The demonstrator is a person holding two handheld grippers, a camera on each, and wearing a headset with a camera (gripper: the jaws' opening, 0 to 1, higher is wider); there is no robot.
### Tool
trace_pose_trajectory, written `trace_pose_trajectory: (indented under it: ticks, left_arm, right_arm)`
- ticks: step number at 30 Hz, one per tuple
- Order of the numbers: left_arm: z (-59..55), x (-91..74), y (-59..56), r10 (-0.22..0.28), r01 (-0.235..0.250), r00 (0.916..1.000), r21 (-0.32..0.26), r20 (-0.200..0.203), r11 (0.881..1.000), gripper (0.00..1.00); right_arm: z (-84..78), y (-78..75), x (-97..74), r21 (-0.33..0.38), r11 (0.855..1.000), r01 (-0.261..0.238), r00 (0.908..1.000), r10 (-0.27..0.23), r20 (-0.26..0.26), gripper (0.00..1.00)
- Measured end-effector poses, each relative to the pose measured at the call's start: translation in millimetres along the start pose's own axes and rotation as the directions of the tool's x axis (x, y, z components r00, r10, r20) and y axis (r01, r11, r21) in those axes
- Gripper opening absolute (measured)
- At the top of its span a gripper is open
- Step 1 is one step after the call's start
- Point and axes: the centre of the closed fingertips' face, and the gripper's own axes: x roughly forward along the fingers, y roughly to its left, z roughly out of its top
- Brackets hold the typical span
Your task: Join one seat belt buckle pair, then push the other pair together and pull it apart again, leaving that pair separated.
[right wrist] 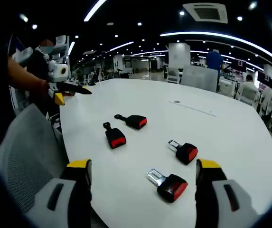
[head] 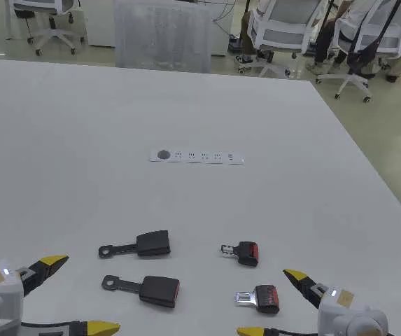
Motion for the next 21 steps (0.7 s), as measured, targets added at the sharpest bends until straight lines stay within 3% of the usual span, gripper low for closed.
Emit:
trace_pose_trajectory:
  ticks: [21]
  left_arm:
    - [1.6, -0.5, -0.6, 0.003, -0.003, 1.0, 0.009, -0.003, 1.0, 1.0]
  right_arm:
    - [-2.1, -3.6, -3.0, 0.002, 1.0, 0.007, 1.0, -0.007, -0.004, 0.92]
